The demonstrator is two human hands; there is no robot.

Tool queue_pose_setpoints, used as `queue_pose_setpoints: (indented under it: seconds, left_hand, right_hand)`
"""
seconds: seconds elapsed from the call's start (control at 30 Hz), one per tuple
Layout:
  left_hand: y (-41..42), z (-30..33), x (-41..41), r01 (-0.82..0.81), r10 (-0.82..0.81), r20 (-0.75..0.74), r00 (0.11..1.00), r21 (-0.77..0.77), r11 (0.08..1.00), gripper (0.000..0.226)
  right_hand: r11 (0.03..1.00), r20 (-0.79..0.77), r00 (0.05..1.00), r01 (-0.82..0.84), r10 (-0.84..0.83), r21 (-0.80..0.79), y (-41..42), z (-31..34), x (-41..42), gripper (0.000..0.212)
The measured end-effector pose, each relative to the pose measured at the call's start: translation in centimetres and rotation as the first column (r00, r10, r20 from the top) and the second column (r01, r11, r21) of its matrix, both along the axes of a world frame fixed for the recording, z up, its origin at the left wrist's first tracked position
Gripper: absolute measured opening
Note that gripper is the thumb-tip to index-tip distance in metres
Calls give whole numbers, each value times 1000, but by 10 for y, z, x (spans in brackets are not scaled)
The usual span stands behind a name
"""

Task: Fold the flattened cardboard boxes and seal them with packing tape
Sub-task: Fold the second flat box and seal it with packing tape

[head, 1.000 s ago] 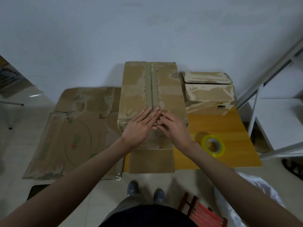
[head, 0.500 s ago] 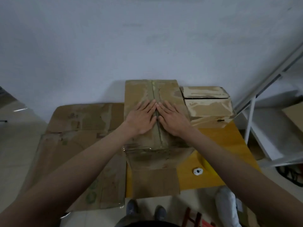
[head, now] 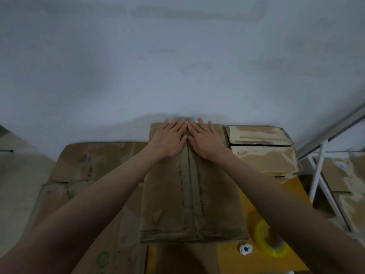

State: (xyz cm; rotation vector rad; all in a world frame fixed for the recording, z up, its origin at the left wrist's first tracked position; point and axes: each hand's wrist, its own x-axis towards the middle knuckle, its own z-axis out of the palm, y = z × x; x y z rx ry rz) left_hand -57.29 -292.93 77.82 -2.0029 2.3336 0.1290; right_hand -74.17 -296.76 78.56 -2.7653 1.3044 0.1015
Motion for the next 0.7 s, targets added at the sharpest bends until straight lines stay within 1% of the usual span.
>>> queue_pose_setpoints:
  seconds: [0.03, 0.07, 0.13, 0.2, 0.23, 0.27, 0.3, 0.37, 0.47, 0.53, 0.57, 0.6, 0.63, 0.67, 0.7]
  left_hand:
    - [-10, 0, 4, 0, 0, -24, 1000, -12, 1000, 60]
    - [-19, 0, 8, 2, -4, -81, 997, -24, 1000, 57]
    - [-32, 1, 14, -16, 3, -287, 958, -42, 999, 43]
    - [-42, 2, 16, -121, 96, -513, 853, -15, 993, 28]
    - [-46, 3, 16, -183, 155, -583, 798, 11, 983, 23]
    - [-50, 5, 16, -239, 210, -618, 758, 37, 970, 19]
    - [-53, 6, 16, -279, 255, -635, 729, 65, 958, 17]
    - [-58, 5, 17, -315, 303, -660, 688, 105, 943, 14]
    - [-55, 2, 17, -330, 283, -665, 692, 57, 942, 13]
    - [-54, 3, 16, -328, 262, -670, 695, 29, 944, 12]
    - [-53, 4, 14, -328, 249, -640, 727, -4, 945, 12]
    - [-52, 6, 12, -316, 230, -575, 785, -54, 947, 14]
    - [-48, 6, 8, -287, 210, -478, 853, -93, 953, 20]
    - [-41, 5, 4, -245, 191, -373, 908, -103, 964, 29]
    - [-31, 3, -1, -205, 174, -287, 942, -84, 975, 39]
  right_hand:
    - [1000, 35, 999, -8, 8, -4, -12, 0, 2, 56]
    - [1000, 102, 995, -9, 8, 8, -23, 1, 2, 54]
    - [995, 307, 951, -4, -27, 99, -40, 2, 1, 42]
    - [963, 496, 856, 7, -146, 270, -51, 1, 0, 27]
    - [931, 553, 801, 13, -228, 365, -55, 0, 0, 20]
    - [903, 579, 760, 24, -296, 430, -59, -1, 1, 15]
    - [887, 585, 739, 35, -333, 460, -62, -2, 3, 13]
    - [874, 581, 729, 49, -362, 483, -68, -4, 5, 14]
    - [877, 609, 697, 58, -378, 478, -69, -9, 4, 13]
    - [884, 613, 692, 80, -381, 460, -68, -10, 7, 9]
    - [890, 615, 694, 86, -376, 447, -66, -8, 9, 8]
    - [901, 616, 701, 87, -359, 426, -63, -5, 11, 8]
    - [920, 602, 731, 89, -321, 382, -60, -3, 10, 12]
    - [949, 551, 796, 89, -250, 301, -55, -3, 8, 20]
    - [976, 456, 875, 76, -165, 206, -47, -4, 3, 30]
